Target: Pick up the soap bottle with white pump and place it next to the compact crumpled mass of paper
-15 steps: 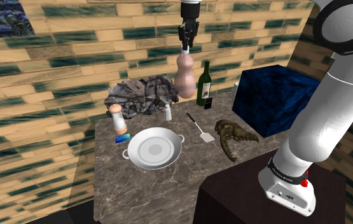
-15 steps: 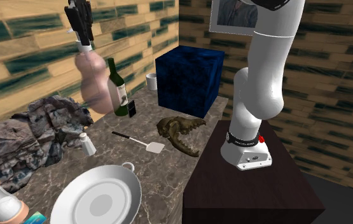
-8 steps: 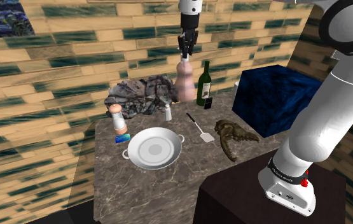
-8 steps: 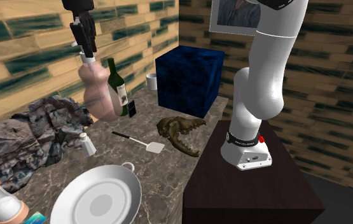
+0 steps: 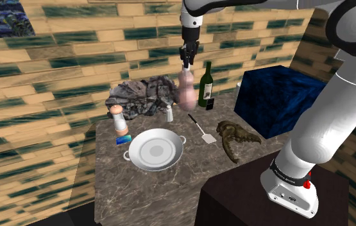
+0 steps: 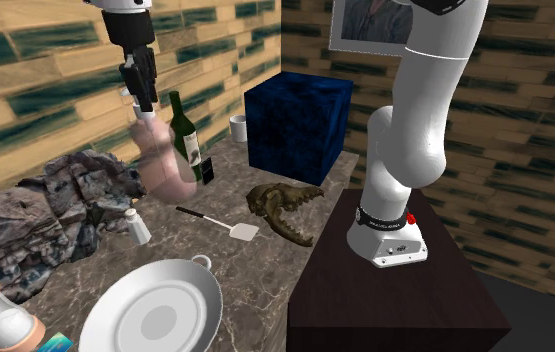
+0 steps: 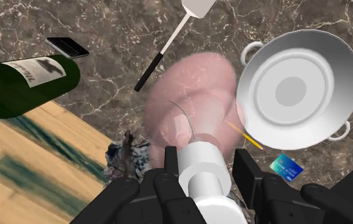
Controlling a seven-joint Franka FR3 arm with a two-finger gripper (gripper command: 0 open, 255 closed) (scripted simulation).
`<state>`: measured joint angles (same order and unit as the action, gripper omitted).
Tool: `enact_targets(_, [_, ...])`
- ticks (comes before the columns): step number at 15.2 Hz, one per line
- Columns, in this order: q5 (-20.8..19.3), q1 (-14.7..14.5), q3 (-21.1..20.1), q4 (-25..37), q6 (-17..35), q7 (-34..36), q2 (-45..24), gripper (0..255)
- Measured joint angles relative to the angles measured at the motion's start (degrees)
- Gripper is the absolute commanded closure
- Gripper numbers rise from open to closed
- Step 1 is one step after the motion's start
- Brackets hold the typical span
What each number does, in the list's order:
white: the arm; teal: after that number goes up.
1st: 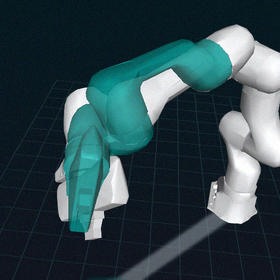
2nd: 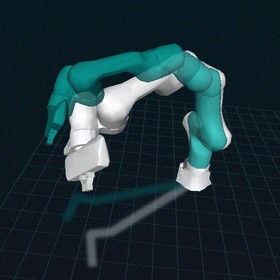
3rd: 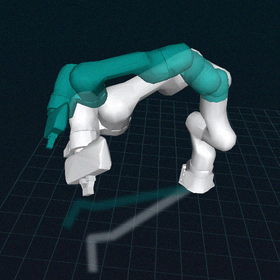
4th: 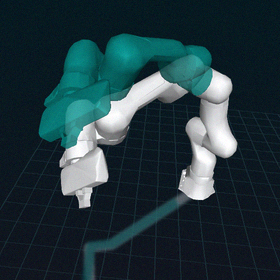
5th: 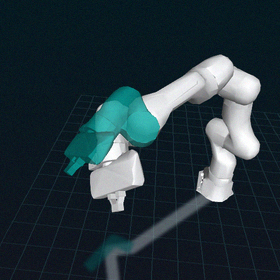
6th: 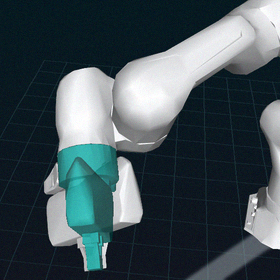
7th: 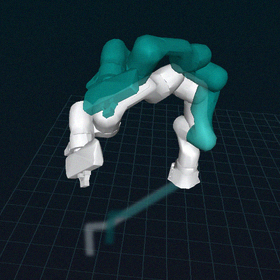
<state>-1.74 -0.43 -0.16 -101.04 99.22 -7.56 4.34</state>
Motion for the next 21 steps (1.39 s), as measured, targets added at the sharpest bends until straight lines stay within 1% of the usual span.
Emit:
enact_targets(9, [0.0,0.0,0.0,-7.4,7.0,0.2,0.4,255])
enact_targets(21, [-0.2,0.0,0.0,-15.3,16.1,0.6,-0.8,255])
